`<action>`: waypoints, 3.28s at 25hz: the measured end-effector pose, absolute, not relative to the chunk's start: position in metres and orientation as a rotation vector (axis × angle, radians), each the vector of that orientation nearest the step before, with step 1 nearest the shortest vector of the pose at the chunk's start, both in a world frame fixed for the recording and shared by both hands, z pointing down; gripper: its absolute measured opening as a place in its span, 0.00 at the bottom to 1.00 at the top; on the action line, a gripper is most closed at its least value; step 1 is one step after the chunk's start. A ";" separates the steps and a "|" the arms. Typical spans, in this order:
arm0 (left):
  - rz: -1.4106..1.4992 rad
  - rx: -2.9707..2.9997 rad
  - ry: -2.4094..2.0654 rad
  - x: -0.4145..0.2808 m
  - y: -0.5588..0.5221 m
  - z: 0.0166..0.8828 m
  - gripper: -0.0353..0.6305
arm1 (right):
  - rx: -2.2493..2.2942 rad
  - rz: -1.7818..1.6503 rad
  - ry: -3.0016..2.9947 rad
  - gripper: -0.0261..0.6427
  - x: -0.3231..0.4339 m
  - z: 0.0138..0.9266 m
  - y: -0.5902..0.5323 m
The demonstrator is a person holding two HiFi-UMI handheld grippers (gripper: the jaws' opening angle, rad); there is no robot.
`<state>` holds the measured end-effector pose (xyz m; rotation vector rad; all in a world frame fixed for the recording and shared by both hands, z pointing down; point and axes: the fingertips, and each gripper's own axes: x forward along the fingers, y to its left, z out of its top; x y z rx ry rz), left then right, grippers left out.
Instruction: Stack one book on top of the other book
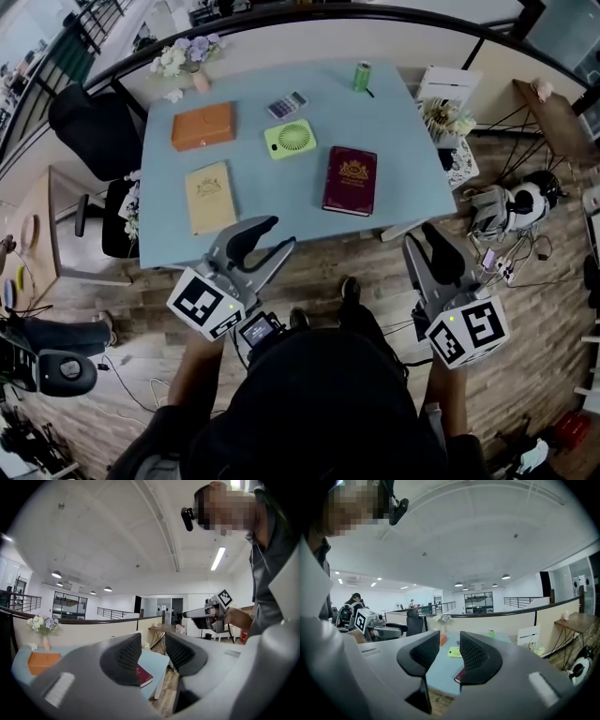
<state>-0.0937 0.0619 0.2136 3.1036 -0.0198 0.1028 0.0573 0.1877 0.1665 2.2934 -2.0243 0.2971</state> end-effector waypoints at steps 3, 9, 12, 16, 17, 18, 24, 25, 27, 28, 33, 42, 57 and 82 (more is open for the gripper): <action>0.114 3.102 -0.078 -0.082 0.059 0.213 0.38 | 2.255 0.304 -2.076 0.24 0.074 0.169 0.176; 0.147 3.101 -0.199 -0.054 0.047 0.214 0.38 | 2.166 0.304 -2.183 0.24 0.111 0.171 0.144; 0.170 3.087 -0.256 -0.039 0.042 0.218 0.38 | 2.123 0.319 -2.226 0.24 0.130 0.175 0.130; 0.207 3.069 -0.330 -0.022 0.037 0.225 0.38 | 2.062 0.343 -2.280 0.24 0.151 0.182 0.114; 0.213 3.065 -0.350 -0.018 0.035 0.226 0.38 | 2.047 0.348 -2.293 0.24 0.156 0.184 0.110; 0.218 3.062 -0.369 -0.014 0.034 0.227 0.38 | 2.033 0.352 -2.305 0.24 0.161 0.185 0.106; 0.266 3.018 -0.473 0.009 0.030 0.233 0.38 | 1.947 0.372 -2.384 0.24 0.187 0.193 0.086; 0.280 3.002 -0.486 0.013 0.032 0.234 0.38 | 1.934 0.375 -2.396 0.24 0.191 0.195 0.083; 0.284 3.004 -0.522 0.019 0.029 0.236 0.38 | 1.907 0.381 -2.420 0.24 0.198 0.197 0.077; 0.285 3.008 -0.541 0.020 0.028 0.237 0.38 | 1.895 0.385 -2.431 0.24 0.201 0.199 0.074; 0.342 2.963 -0.582 0.034 0.028 0.243 0.38 | 1.853 0.403 -2.475 0.24 0.213 0.207 0.066; 0.365 2.976 -0.599 0.047 0.007 0.258 0.38 | 1.843 0.478 -2.457 0.24 0.228 0.229 0.059; 0.469 2.914 -0.305 0.087 -0.041 0.334 0.38 | 2.042 0.719 -2.218 0.24 0.250 0.302 0.050; 0.682 2.688 -0.249 0.113 -0.081 0.490 0.38 | 2.045 1.102 -1.977 0.24 0.264 0.456 0.038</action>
